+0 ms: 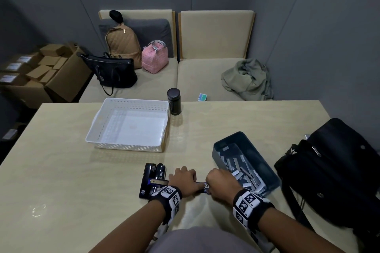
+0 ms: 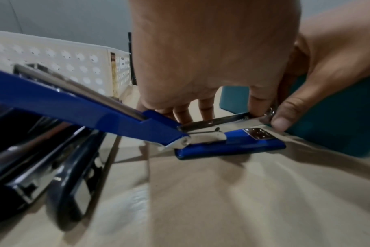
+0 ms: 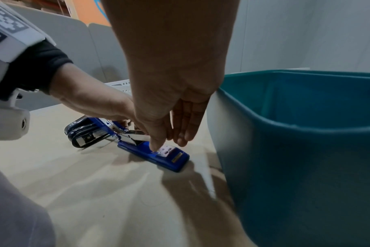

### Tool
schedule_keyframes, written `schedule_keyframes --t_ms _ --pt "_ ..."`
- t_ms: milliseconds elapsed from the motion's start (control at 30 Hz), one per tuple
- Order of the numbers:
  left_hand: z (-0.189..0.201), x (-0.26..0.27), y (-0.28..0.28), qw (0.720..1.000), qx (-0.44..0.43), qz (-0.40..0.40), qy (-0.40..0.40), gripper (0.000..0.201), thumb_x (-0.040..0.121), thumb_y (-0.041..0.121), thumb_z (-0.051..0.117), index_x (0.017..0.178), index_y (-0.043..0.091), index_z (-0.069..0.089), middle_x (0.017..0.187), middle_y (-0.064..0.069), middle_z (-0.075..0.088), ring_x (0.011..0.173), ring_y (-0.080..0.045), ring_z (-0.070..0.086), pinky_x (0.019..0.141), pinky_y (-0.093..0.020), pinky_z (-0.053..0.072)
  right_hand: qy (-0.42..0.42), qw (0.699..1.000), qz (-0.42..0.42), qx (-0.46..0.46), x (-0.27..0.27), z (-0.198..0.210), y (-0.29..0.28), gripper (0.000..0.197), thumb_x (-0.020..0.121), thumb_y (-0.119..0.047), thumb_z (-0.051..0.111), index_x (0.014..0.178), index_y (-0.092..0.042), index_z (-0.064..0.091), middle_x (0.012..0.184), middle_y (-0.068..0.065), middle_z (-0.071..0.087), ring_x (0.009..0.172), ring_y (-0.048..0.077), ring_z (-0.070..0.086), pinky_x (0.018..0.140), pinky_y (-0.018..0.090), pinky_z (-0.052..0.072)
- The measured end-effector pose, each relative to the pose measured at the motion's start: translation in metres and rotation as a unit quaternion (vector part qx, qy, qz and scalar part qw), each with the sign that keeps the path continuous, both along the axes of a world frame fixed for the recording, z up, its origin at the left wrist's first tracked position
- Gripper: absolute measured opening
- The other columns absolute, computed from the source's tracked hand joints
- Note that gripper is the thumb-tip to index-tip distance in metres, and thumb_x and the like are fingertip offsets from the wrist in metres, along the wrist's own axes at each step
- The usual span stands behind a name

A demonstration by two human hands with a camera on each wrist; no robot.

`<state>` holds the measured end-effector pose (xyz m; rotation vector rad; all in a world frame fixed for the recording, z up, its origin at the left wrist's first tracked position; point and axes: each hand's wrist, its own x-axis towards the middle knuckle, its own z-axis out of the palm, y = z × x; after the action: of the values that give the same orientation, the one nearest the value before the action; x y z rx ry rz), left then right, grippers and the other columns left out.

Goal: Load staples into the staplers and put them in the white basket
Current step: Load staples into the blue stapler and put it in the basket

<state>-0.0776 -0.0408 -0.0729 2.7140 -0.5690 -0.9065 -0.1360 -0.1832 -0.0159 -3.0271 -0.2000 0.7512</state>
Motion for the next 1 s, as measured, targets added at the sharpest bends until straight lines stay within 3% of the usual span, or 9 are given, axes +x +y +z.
schedule_keyframes --t_ms 100,200,267,333,433,600,733,867,1000 --pt "0.003 0.0 -0.005 1.0 0.013 0.012 0.022 0.052 0.069 0.066 0.057 0.097 0.022 0.06 0.115 -0.007 0.052 0.112 -0.03 0.045 0.095 -0.046 0.038 0.01 1.0 0.012 -0.001 0.002 -0.001 0.002 0.021 0.09 -0.016 0.058 0.102 -0.002 0.066 0.105 0.02 0.063 0.096 0.038 0.063 0.077 0.04 0.049" --pt "0.005 0.004 -0.005 0.998 -0.004 0.031 0.049 0.028 0.069 0.049 0.063 0.084 0.027 0.058 0.108 -0.005 0.056 0.107 -0.028 0.049 0.092 -0.042 0.042 0.012 1.0 0.021 -0.011 0.004 -0.003 0.005 0.018 0.087 -0.008 0.057 0.102 -0.002 0.065 0.105 0.019 0.063 0.095 0.037 0.063 0.077 0.041 0.051" --pt "0.007 0.012 0.0 0.996 -0.034 0.049 0.074 0.015 0.064 0.037 0.065 0.075 0.027 0.061 0.095 -0.001 0.065 0.098 -0.025 0.06 0.086 -0.038 0.05 0.008 1.0 0.023 -0.01 0.003 -0.006 0.005 0.019 0.087 -0.006 0.056 0.102 -0.001 0.065 0.105 0.019 0.063 0.095 0.037 0.063 0.078 0.041 0.051" --pt "0.01 0.019 0.008 0.995 -0.036 0.054 0.08 0.016 0.063 0.034 0.065 0.074 0.023 0.068 0.083 0.003 0.072 0.088 -0.021 0.067 0.079 -0.033 0.056 0.001 1.0 0.021 -0.005 0.0 -0.009 0.004 0.018 0.087 -0.007 0.055 0.102 -0.002 0.065 0.104 0.017 0.063 0.095 0.036 0.062 0.079 0.041 0.05" --pt "0.016 0.028 0.021 0.994 -0.033 0.064 0.084 0.017 0.065 0.031 0.071 0.078 0.02 0.075 0.08 0.005 0.075 0.082 -0.013 0.069 0.073 -0.028 0.057 -0.005 1.0 0.014 0.001 -0.002 -0.011 0.003 0.017 0.087 -0.008 0.056 0.1 -0.003 0.065 0.103 0.016 0.063 0.095 0.033 0.062 0.079 0.04 0.05" --pt "0.013 0.031 0.025 0.988 -0.095 0.058 0.109 0.006 0.065 0.014 0.073 0.063 0.019 0.074 0.069 -0.001 0.074 0.069 -0.011 0.066 0.071 -0.029 0.06 -0.001 1.0 0.009 -0.004 0.0 -0.007 0.006 0.016 0.086 -0.006 0.058 0.099 -0.003 0.066 0.101 0.016 0.064 0.091 0.034 0.064 0.076 0.039 0.051" --pt "0.009 0.035 0.026 0.984 -0.114 0.042 0.127 0.012 0.068 0.007 0.071 0.073 0.012 0.08 0.06 0.007 0.069 0.059 -0.001 0.061 0.063 -0.018 0.054 0.007 1.0 -0.001 0.007 0.001 -0.002 0.006 0.016 0.085 -0.007 0.062 0.1 -0.005 0.065 0.103 0.015 0.063 0.091 0.033 0.064 0.076 0.04 0.053" --pt "0.006 0.038 0.027 0.984 -0.129 0.038 0.118 0.014 0.067 0.007 0.068 0.073 0.01 0.081 0.071 -0.005 0.077 0.058 -0.003 0.062 0.062 -0.023 0.057 -0.082 0.984 -0.061 0.142 0.008 0.017 -0.004 0.025 0.089 -0.023 0.055 0.108 -0.011 0.065 0.107 0.007 0.064 0.096 0.026 0.062 0.082 0.038 0.053" --pt "0.003 0.039 0.029 0.983 -0.135 0.034 0.118 0.013 0.065 0.009 0.069 0.071 0.009 0.08 0.073 -0.006 0.078 0.06 -0.003 0.064 0.066 -0.027 0.06 -0.246 0.917 -0.202 0.24 0.029 0.038 -0.036 0.018 0.088 -0.016 0.054 0.095 -0.013 0.07 0.09 0.002 0.07 0.081 0.018 0.064 0.074 0.031 0.053"
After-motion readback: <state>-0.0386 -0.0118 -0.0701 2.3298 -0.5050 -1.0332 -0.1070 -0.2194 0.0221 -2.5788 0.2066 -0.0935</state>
